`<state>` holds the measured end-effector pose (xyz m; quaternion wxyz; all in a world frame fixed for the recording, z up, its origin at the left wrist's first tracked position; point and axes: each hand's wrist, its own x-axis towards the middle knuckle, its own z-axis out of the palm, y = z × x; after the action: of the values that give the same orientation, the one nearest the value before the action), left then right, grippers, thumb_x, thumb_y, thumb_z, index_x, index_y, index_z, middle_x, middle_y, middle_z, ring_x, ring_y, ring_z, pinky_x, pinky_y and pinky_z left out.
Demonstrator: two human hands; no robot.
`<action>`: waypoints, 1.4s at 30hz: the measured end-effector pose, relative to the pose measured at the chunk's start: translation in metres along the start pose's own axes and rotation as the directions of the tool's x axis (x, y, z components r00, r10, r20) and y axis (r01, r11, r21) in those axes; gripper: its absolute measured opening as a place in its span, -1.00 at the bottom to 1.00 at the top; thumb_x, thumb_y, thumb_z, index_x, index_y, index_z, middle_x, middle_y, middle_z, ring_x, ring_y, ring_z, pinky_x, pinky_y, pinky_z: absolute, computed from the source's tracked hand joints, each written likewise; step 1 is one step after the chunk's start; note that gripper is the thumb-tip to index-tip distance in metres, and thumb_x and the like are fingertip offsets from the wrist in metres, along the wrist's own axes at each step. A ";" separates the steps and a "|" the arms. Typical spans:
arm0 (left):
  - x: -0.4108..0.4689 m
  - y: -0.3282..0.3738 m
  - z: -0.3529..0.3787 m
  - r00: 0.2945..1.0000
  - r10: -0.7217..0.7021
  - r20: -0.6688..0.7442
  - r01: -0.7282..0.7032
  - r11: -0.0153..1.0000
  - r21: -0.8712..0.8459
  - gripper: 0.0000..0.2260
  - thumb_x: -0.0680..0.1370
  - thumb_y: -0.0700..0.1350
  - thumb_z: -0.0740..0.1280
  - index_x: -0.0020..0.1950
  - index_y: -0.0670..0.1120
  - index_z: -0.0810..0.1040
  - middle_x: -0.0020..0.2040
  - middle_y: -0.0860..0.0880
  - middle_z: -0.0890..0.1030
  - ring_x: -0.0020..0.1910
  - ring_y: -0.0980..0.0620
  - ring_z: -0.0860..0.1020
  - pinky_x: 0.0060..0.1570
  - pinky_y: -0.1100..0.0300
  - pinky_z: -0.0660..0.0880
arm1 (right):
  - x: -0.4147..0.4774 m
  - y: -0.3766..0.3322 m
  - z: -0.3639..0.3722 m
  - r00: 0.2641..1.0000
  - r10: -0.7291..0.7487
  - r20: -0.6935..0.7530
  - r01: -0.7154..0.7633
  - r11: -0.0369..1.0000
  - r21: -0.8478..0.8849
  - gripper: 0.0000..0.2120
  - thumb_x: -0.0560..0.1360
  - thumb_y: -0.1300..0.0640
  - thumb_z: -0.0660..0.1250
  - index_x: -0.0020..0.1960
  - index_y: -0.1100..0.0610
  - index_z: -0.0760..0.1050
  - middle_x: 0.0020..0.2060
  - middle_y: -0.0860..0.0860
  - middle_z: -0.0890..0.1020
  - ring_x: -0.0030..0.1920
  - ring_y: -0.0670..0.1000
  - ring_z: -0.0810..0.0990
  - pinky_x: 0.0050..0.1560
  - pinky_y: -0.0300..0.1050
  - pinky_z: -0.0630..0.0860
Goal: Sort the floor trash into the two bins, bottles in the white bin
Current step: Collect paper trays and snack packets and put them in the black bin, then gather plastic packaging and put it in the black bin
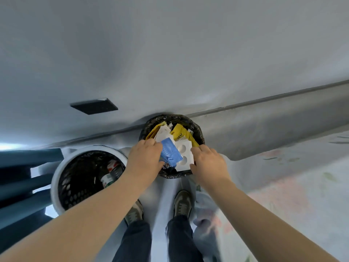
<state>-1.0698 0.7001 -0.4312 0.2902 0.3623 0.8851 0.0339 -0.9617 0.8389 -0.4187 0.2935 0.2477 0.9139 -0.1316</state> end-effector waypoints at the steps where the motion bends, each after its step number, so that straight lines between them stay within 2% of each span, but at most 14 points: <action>1: -0.011 0.004 -0.015 1.000 0.009 0.010 -0.009 1.000 0.007 -0.68 0.52 0.04 0.31 0.23 -0.06 0.47 0.13 -0.03 0.49 0.13 -0.07 0.44 0.00 0.12 0.37 | -0.012 -0.004 -0.013 1.000 0.000 0.000 0.000 1.000 0.002 -0.70 0.51 0.18 0.23 0.23 0.09 0.39 0.12 0.05 0.49 0.14 0.14 0.48 0.00 -0.06 0.42; 5: -0.055 0.017 -0.079 0.999 0.026 0.035 -0.027 0.999 0.031 -0.74 0.55 0.04 0.26 0.17 -0.04 0.48 0.07 -0.03 0.51 0.07 -0.06 0.48 -0.04 0.10 0.41 | -0.059 -0.025 -0.074 0.999 -0.034 -0.016 0.034 0.999 0.016 -0.70 0.52 0.17 0.20 0.24 0.08 0.41 0.11 0.03 0.51 0.13 0.11 0.48 -0.04 -0.10 0.41; 9: -0.104 0.025 -0.149 0.999 0.009 0.042 -0.012 0.998 0.066 -0.78 0.54 -0.06 0.24 0.16 -0.04 0.47 0.07 -0.05 0.52 0.08 -0.09 0.50 -0.05 0.07 0.43 | -0.109 -0.049 -0.141 0.994 -0.087 -0.069 0.088 0.996 0.011 -0.72 0.53 0.17 0.20 0.24 0.08 0.41 0.11 0.02 0.52 0.12 0.10 0.48 -0.07 -0.10 0.40; 15: -0.179 0.028 -0.239 1.000 -0.002 0.000 0.002 0.998 0.059 -0.83 0.51 -0.08 0.23 0.07 -0.08 0.45 0.06 -0.06 0.52 0.05 -0.10 0.49 -0.10 0.10 0.40 | -0.182 -0.086 -0.230 0.984 -0.135 -0.118 0.134 0.991 -0.010 -0.70 0.49 0.15 0.22 0.22 0.07 0.42 0.10 0.01 0.53 0.13 0.08 0.49 -0.12 -0.12 0.38; 19: -0.229 0.025 -0.291 0.999 -0.011 -0.039 0.011 1.000 -0.005 -0.71 0.53 -0.03 0.26 0.23 -0.06 0.47 0.17 -0.04 0.52 0.14 -0.08 0.50 0.07 0.06 0.48 | -0.227 -0.110 -0.285 0.971 -0.189 -0.147 0.188 0.982 -0.019 -0.70 0.48 0.12 0.27 0.21 0.05 0.46 0.10 -0.01 0.56 0.12 0.08 0.53 -0.03 -0.09 0.47; 24: -0.290 0.014 -0.356 0.977 -0.106 -0.187 0.074 0.983 -0.170 -0.67 0.55 0.02 0.26 0.31 0.01 0.43 0.23 0.03 0.50 0.19 0.00 0.48 0.17 0.12 0.44 | -0.272 -0.139 -0.355 0.919 -0.305 -0.251 0.305 0.952 -0.038 -0.60 0.51 0.03 0.29 0.34 -0.04 0.40 0.21 -0.08 0.53 0.19 -0.02 0.51 0.11 -0.13 0.45; 27: -0.321 0.009 -0.389 0.943 -0.154 -0.296 0.088 0.970 -0.225 -0.67 0.55 0.02 0.26 0.31 0.02 0.43 0.23 0.05 0.50 0.17 0.04 0.47 0.18 0.15 0.43 | -0.290 -0.160 -0.391 0.862 -0.411 -0.297 0.400 0.911 -0.100 -0.59 0.53 0.00 0.29 0.37 -0.06 0.37 0.25 -0.10 0.50 0.21 -0.05 0.50 0.15 -0.17 0.44; 32: -0.358 0.006 -0.424 0.868 -0.295 -0.399 0.170 0.932 -0.320 -0.60 0.57 0.05 0.26 0.40 0.04 0.36 0.32 0.09 0.44 0.25 0.10 0.44 0.24 0.22 0.39 | -0.307 -0.198 -0.442 0.741 -0.602 -0.299 0.564 0.799 -0.212 -0.59 0.54 -0.03 0.28 0.38 -0.08 0.36 0.28 -0.12 0.48 0.25 -0.08 0.47 0.20 -0.19 0.42; 37: -0.394 0.008 -0.437 0.737 -0.490 -0.466 0.290 0.852 -0.436 -0.59 0.56 0.05 0.28 0.40 0.07 0.35 0.32 0.13 0.43 0.23 0.13 0.44 0.21 0.30 0.38 | -0.313 -0.229 -0.472 0.587 -0.774 -0.237 0.709 0.633 -0.312 -0.58 0.53 0.00 0.28 0.38 -0.10 0.35 0.28 -0.15 0.48 0.24 -0.09 0.47 0.18 -0.20 0.42; 42: -0.437 0.013 -0.429 0.550 -0.687 -0.475 0.421 0.720 -0.552 -0.61 0.54 0.05 0.32 0.36 0.11 0.39 0.28 0.17 0.45 0.24 0.16 0.44 0.20 0.28 0.40 | -0.321 -0.268 -0.473 0.427 -0.899 -0.099 0.831 0.433 -0.349 -0.57 0.52 -0.01 0.29 0.37 -0.12 0.36 0.27 -0.19 0.47 0.25 -0.13 0.45 0.21 -0.25 0.39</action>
<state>-1.0443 0.4851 0.1420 0.0214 -0.0410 0.9719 0.2307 -1.0998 0.6751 0.1751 0.0832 -0.2848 0.9481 -0.1144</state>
